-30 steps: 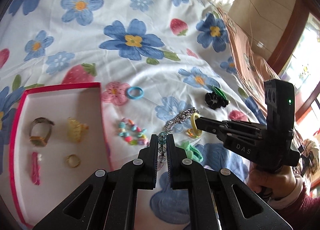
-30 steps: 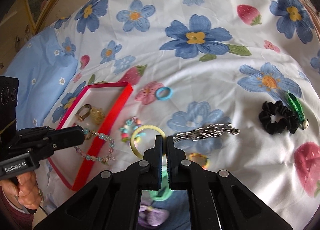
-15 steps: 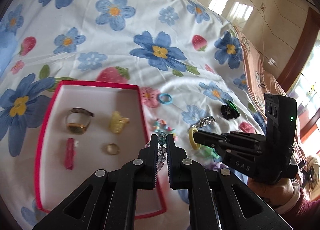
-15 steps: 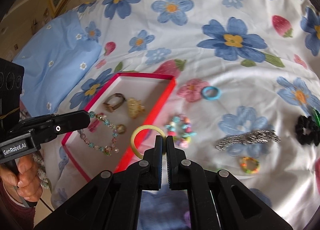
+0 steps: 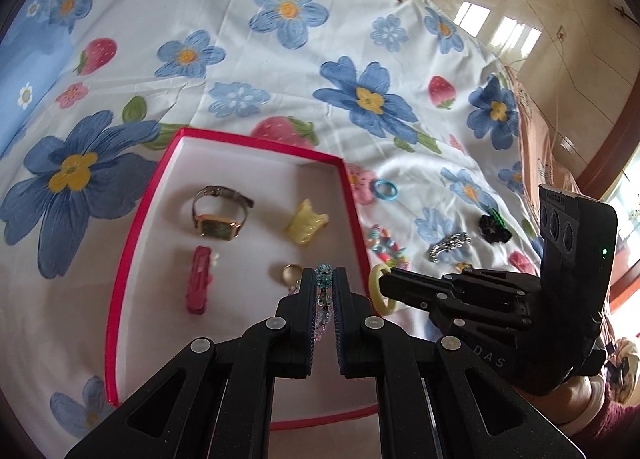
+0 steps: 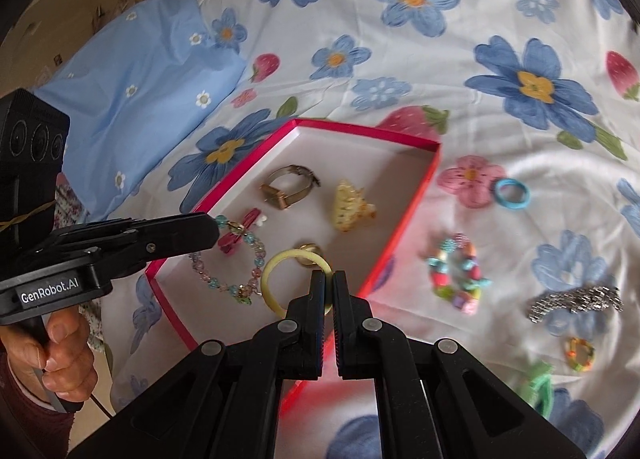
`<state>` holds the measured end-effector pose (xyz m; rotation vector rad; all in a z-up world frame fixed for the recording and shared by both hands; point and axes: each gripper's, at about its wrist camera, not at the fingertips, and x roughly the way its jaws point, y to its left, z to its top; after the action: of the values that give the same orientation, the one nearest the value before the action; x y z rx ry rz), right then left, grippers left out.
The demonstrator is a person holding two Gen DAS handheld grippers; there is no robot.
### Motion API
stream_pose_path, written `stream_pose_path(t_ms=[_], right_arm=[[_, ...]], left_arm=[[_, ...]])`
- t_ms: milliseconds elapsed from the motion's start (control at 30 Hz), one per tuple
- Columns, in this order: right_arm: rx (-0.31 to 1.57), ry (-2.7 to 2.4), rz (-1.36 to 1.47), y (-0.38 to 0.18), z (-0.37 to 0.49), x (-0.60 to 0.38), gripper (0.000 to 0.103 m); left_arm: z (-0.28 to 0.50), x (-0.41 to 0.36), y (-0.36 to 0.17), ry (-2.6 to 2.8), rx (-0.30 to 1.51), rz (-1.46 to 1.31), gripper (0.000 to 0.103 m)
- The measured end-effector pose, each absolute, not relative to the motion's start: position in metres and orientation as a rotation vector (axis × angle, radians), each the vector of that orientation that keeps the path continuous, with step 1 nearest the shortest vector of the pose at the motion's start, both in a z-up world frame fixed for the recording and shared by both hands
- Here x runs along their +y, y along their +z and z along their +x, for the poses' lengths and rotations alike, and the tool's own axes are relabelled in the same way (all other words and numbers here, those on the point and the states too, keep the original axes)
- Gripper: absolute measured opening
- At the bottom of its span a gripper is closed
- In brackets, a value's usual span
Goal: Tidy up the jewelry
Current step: 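Carry bracelet and bangle into the red box and open both tools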
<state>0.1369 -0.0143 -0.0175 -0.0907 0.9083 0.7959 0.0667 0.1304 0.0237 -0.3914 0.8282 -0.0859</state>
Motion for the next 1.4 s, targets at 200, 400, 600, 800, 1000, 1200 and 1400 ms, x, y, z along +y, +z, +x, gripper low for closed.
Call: stream_pose_path(t_ms=[200, 400, 600, 800, 1000, 1200, 1400], right_arm=[[0.941, 0.815, -0.14, -0.034, 0.138, 0.009, 0.003], [0.969, 0.824, -0.202, -0.047, 0.142, 0.026, 0.003], [0.988, 0.823, -0.262, -0.059, 0.143, 0.04, 0.003], [0.99, 0.815, -0.291, -0.065, 0.143, 0.045, 0.003], [0.989, 0.815, -0.3, -0.064, 0.143, 0.049, 0.006], [0.992, 0.816, -0.284, -0.064, 0.144, 0.048, 0.008], [0.994, 0.822, -0.256, -0.062, 0.143, 0.046, 0.012]], left_arm=[[0.067, 0.148, 0.007, -0.048, 0.862, -0.425, 0.007], [0.066, 0.167, -0.006, 0.012, 0.88, -0.444, 0.007], [0.064, 0.179, -0.021, 0.078, 0.905, -0.453, 0.007], [0.064, 0.184, -0.031, 0.113, 0.925, -0.469, 0.007], [0.068, 0.185, -0.036, 0.13, 0.932, -0.468, 0.007], [0.068, 0.185, -0.037, 0.141, 0.938, -0.458, 0.007], [0.068, 0.185, -0.035, 0.151, 0.94, -0.454, 0.011]])
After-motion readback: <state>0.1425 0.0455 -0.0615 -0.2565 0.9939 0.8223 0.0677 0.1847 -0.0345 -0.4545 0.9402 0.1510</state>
